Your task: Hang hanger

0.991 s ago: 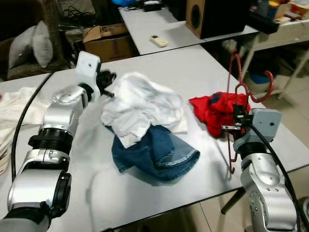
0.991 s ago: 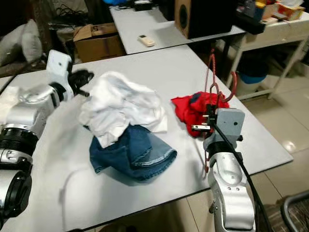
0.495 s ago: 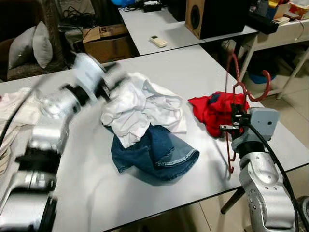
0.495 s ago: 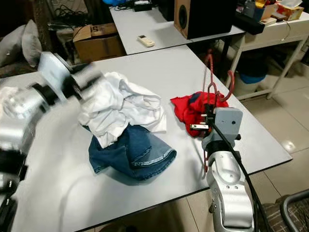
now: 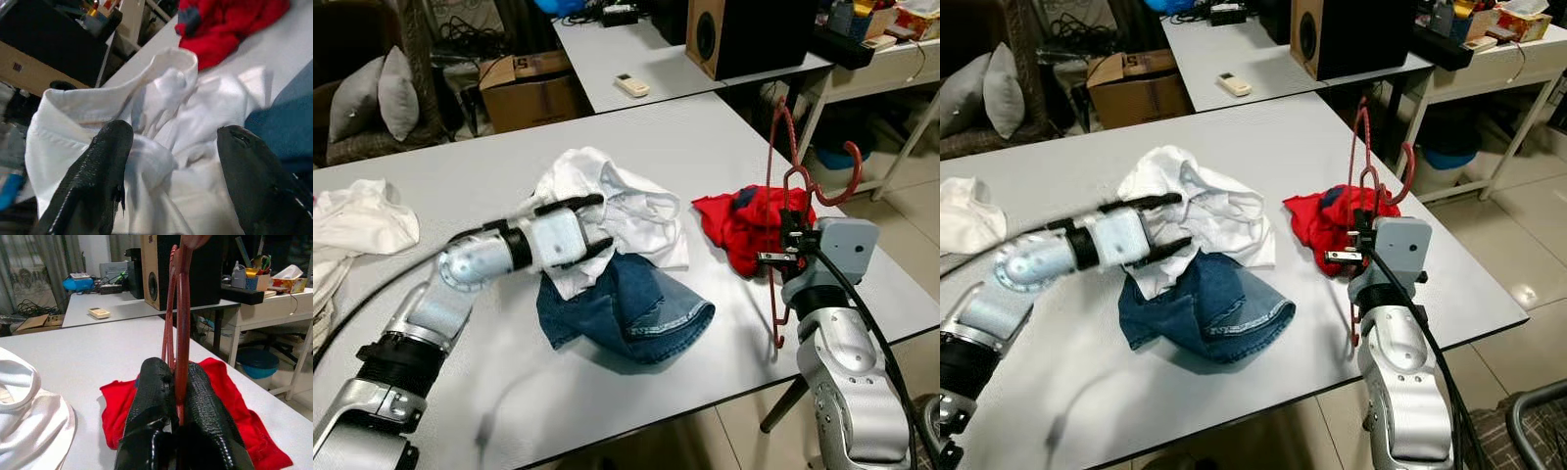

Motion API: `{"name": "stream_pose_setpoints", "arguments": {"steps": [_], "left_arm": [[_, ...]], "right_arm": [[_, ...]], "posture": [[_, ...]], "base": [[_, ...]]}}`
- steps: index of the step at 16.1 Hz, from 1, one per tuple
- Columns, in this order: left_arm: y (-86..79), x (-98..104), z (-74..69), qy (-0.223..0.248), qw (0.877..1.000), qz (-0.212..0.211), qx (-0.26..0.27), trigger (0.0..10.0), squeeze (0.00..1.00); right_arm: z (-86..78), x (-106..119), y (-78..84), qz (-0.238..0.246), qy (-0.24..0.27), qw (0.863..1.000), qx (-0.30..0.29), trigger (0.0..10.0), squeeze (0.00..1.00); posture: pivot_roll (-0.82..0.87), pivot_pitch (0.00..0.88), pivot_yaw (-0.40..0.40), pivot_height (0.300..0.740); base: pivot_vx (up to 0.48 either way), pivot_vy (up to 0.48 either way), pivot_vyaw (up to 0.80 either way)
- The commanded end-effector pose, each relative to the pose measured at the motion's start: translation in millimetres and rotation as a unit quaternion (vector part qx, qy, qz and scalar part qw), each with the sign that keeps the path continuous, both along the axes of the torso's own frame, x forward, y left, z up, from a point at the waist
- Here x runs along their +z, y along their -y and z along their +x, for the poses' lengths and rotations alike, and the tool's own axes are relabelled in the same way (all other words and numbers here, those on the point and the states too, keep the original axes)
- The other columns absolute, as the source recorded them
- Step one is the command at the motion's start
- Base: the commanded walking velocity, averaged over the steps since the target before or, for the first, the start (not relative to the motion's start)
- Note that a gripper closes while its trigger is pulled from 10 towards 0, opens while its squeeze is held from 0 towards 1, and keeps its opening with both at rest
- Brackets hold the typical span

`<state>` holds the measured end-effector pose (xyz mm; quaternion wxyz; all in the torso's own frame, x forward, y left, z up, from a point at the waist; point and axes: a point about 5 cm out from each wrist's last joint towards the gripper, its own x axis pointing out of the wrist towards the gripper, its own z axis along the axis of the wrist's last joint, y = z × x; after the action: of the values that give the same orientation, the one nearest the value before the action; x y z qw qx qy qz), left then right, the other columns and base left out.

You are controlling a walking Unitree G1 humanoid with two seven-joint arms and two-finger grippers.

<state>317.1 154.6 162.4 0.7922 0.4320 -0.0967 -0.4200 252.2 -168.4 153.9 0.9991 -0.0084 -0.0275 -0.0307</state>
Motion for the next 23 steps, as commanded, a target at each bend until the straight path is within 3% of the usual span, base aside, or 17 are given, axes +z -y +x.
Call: {"name": "stream_pose_setpoints", "arguments": {"steps": [1,6,7,8,23], "left_arm": [[-4.9,3.5,4.1,0.028,0.999,0.026,0.014,10.0,0.00],[-18.4,7.5,17.0,0.093,0.990,0.074,0.072,10.0,0.00],[-21.8,10.3,20.5,0.101,0.989,0.071,0.084,3.6,0.00],[-23.4,10.8,22.0,0.102,0.989,0.069,0.087,0.2,0.00],[-10.6,9.7,21.7,0.103,0.992,0.043,0.059,0.0,0.00]], "right_arm": [[0.4,-9.1,-1.9,0.005,-0.023,1.000,0.001,10.0,0.00],[1.4,-8.3,-0.9,0.003,-0.021,1.000,0.001,10.0,0.00],[1.6,-8.1,-0.9,0.003,-0.021,1.000,0.001,10.0,0.00],[1.5,-8.3,-1.0,0.004,-0.021,1.000,0.001,10.0,0.00],[4.0,-5.7,-1.7,0.002,-0.017,1.000,0.005,10.0,0.00]], "posture": [[0.04,0.000,0.121,0.740],[0.04,0.000,0.120,0.740],[0.04,0.000,0.120,0.740],[0.04,0.000,0.119,0.740],[0.04,0.000,0.119,0.740]], "base": [[0.000,0.000,0.00],[0.000,0.000,0.00],[0.000,0.000,0.00],[0.000,0.000,0.00],[0.000,0.000,0.00]]}}
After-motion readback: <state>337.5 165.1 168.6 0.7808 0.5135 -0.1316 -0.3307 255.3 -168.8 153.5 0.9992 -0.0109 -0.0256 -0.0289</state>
